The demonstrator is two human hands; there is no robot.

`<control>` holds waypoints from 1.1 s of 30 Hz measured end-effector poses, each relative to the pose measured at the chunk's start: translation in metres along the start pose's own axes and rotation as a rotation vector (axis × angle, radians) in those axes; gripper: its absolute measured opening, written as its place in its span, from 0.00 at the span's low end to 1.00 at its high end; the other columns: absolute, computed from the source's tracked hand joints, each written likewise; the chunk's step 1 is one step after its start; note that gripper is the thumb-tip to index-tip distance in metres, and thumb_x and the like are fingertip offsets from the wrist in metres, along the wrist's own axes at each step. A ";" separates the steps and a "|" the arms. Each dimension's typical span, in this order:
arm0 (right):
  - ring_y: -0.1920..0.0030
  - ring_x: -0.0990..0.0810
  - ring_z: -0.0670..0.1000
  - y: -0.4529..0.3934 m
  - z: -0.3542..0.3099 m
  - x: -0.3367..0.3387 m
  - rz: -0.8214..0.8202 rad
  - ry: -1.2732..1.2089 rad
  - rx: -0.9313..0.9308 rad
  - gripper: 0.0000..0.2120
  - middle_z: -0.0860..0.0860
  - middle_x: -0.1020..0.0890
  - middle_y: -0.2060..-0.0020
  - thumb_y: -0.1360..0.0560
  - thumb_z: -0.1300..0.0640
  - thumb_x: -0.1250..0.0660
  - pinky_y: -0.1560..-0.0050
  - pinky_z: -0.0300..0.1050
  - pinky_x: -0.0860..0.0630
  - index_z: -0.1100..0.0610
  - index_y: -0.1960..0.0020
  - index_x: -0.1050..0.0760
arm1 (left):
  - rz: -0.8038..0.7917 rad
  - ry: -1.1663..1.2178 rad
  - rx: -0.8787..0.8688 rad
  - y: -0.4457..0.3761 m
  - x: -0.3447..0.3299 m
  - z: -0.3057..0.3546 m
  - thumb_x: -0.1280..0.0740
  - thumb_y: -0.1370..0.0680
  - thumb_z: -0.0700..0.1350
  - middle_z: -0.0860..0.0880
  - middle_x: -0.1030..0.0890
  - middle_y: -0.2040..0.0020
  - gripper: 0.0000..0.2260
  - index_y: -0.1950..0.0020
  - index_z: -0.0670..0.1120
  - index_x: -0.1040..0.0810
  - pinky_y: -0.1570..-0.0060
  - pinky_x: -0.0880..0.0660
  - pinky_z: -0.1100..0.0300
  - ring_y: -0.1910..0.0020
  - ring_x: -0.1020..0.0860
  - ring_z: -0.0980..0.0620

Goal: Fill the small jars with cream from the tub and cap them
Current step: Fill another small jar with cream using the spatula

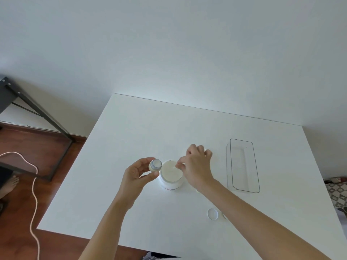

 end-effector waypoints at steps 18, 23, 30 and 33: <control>0.48 0.26 0.55 0.001 0.029 0.001 -0.251 -0.395 -0.466 0.15 0.51 0.24 0.59 0.22 0.48 0.40 0.50 0.49 0.41 0.56 0.58 0.19 | 0.032 -0.021 0.000 0.001 0.002 -0.002 0.22 0.31 0.41 0.52 0.13 0.49 0.14 0.50 0.55 0.16 0.52 0.22 0.67 0.49 0.17 0.58; 0.56 0.22 0.53 0.010 0.041 0.030 -0.210 -0.698 -0.564 0.16 0.44 0.20 0.67 0.22 0.51 0.37 0.47 0.49 0.35 0.59 0.64 0.23 | 0.014 -0.021 0.016 -0.004 -0.009 -0.003 0.23 0.28 0.35 0.50 0.13 0.49 0.14 0.47 0.49 0.17 0.53 0.23 0.68 0.49 0.16 0.55; 0.56 0.20 0.48 0.017 0.030 0.064 -0.033 -0.883 -0.500 0.12 0.42 0.17 0.63 0.23 0.49 0.35 0.36 0.56 0.32 0.51 0.63 0.19 | -0.020 0.013 0.019 -0.008 -0.029 0.005 0.21 0.34 0.44 0.49 0.13 0.49 0.18 0.46 0.45 0.18 0.51 0.23 0.64 0.48 0.16 0.53; 0.58 0.28 0.40 0.022 0.018 0.071 0.109 -0.773 -0.426 0.10 0.38 0.22 0.62 0.24 0.47 0.34 0.43 0.49 0.36 0.45 0.64 0.21 | -0.039 0.048 0.019 -0.009 -0.034 0.009 0.20 0.36 0.46 0.47 0.13 0.49 0.20 0.45 0.44 0.17 0.50 0.22 0.63 0.48 0.16 0.52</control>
Point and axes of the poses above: each hand's wrist, its own y-axis away from the middle knuckle, its own x-axis out of the back of the hand, z = x × y, the point moved 2 cm from there along -y, towards the middle knuckle
